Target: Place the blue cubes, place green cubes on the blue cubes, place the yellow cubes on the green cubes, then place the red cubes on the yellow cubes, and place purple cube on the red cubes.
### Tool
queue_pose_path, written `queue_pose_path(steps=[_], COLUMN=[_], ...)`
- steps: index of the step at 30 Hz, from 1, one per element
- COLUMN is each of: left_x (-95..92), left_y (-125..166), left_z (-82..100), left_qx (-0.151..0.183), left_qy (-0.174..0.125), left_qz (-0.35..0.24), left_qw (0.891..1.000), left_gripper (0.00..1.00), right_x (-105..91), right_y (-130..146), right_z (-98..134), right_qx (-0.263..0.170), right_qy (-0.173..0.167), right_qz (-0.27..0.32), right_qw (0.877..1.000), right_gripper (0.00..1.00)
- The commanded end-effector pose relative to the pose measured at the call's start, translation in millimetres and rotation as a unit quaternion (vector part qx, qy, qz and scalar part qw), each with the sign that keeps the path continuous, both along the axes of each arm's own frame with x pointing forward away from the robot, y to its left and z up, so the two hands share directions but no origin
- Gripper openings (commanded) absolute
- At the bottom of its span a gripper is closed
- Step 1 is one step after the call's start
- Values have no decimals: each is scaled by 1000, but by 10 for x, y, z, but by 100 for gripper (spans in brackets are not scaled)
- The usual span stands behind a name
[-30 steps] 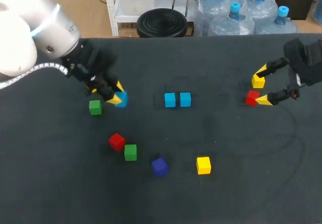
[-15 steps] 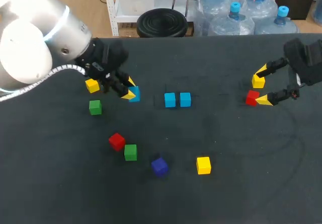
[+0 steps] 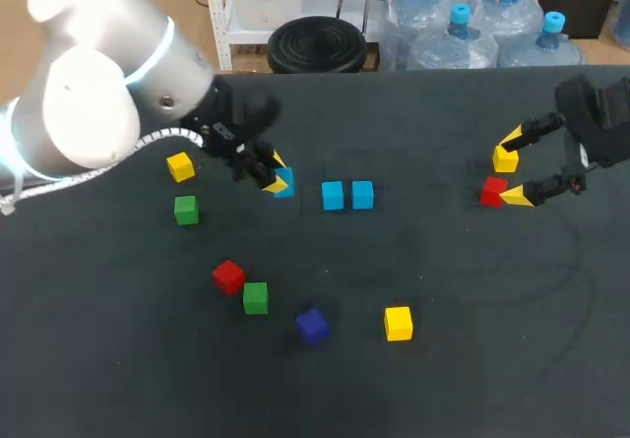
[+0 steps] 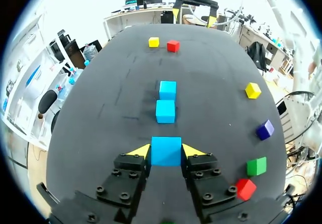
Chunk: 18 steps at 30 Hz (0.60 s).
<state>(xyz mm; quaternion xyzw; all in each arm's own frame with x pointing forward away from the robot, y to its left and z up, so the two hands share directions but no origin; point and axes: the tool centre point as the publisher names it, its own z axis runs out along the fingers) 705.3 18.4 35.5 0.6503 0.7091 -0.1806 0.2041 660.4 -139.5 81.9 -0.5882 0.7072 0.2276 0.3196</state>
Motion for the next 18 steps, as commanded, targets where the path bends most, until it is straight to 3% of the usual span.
queue_pose_path(steps=[1, 18], left_x=[56, 101], left_y=[-71, -199], left_z=[-77, -215], left_qx=[3, 5], left_qy=[1, 7], left_qz=[1, -5], left_qw=[1000, 1000], left_gripper=[0, 0], right_x=[-2, -2], right_y=[0, 0], right_z=[2, 2], right_qx=[0, 0], right_qy=[0, 0], right_qz=[0, 0], right_qw=[1000, 1000], right_gripper=[100, 100])
